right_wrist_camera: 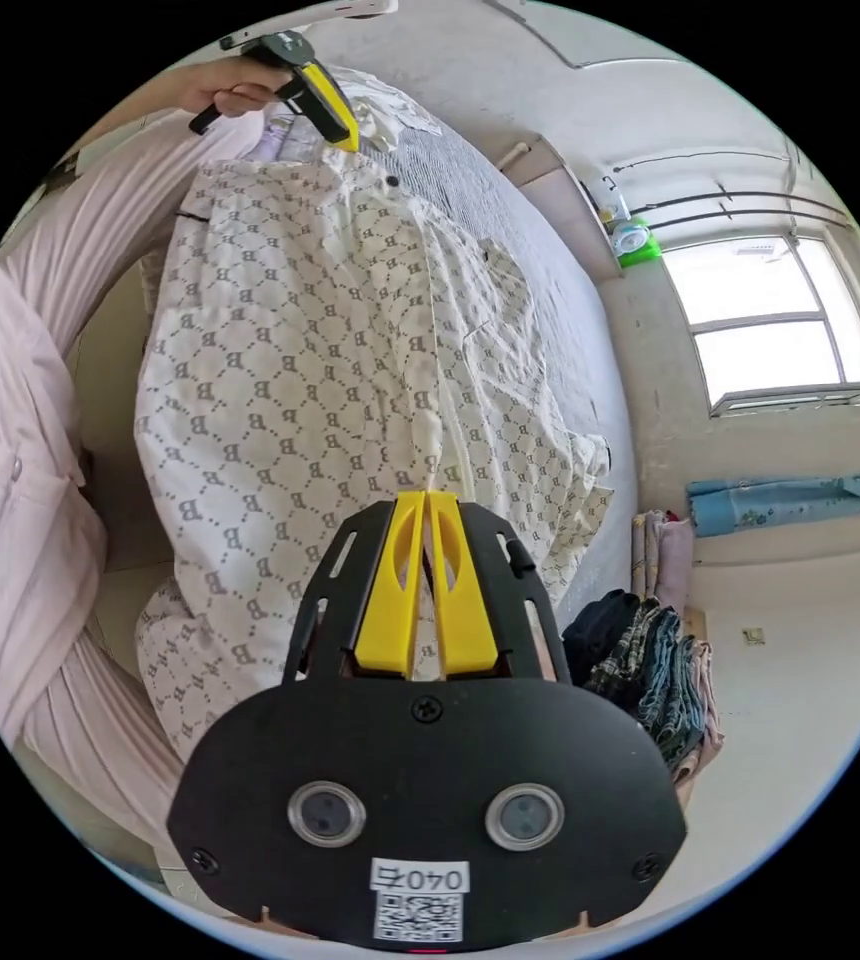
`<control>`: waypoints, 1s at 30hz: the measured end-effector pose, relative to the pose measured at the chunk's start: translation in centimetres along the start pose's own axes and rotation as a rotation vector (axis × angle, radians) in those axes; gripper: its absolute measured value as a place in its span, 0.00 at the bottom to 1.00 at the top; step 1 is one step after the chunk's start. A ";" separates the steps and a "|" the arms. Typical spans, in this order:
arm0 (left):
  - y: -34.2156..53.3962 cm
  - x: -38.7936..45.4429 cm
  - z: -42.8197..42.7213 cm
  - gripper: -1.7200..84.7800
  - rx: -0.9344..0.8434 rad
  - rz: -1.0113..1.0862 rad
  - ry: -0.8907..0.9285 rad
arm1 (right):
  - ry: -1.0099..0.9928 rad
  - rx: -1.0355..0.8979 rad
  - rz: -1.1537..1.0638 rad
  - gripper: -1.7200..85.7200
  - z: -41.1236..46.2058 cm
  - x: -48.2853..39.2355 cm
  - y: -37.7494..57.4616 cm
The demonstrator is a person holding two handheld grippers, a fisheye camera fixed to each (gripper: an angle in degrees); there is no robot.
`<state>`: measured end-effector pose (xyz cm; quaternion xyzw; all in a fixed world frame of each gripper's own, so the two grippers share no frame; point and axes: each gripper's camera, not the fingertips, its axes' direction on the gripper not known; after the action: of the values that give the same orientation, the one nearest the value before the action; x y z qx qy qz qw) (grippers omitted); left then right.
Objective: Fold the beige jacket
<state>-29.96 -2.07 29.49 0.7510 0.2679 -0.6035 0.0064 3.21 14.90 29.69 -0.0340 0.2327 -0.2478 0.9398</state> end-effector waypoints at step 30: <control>-7.9 -6.2 4.5 0.13 -0.186 -0.239 0.049 | 0.275 -0.130 0.374 0.15 3.9 1.9 -3.7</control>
<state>-38.08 0.78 36.36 0.7246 0.4102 -0.5538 -0.0026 4.74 10.54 33.05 -0.0167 0.3764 -0.0561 0.9246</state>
